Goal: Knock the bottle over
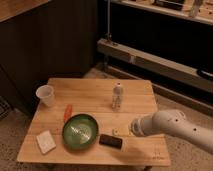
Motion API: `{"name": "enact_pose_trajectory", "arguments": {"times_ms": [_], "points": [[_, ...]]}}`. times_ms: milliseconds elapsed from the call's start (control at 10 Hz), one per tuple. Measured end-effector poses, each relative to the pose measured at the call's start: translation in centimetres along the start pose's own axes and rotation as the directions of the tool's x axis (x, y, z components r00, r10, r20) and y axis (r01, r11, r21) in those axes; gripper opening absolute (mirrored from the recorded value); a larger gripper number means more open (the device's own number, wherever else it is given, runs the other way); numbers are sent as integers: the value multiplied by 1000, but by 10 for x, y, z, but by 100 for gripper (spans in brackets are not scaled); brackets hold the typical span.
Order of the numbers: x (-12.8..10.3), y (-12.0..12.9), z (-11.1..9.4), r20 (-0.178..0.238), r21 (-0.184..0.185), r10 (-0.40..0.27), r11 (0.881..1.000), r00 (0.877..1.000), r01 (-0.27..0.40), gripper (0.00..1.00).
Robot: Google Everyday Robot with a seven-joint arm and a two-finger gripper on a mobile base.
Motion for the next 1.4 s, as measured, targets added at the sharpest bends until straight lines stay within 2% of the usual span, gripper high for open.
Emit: {"name": "enact_pose_trajectory", "arguments": {"times_ms": [900, 1400], "points": [[0, 0, 0, 0, 0, 0, 1000, 1000, 0, 80], [9, 1, -6, 4, -4, -7, 1000, 1000, 7, 80]]}}
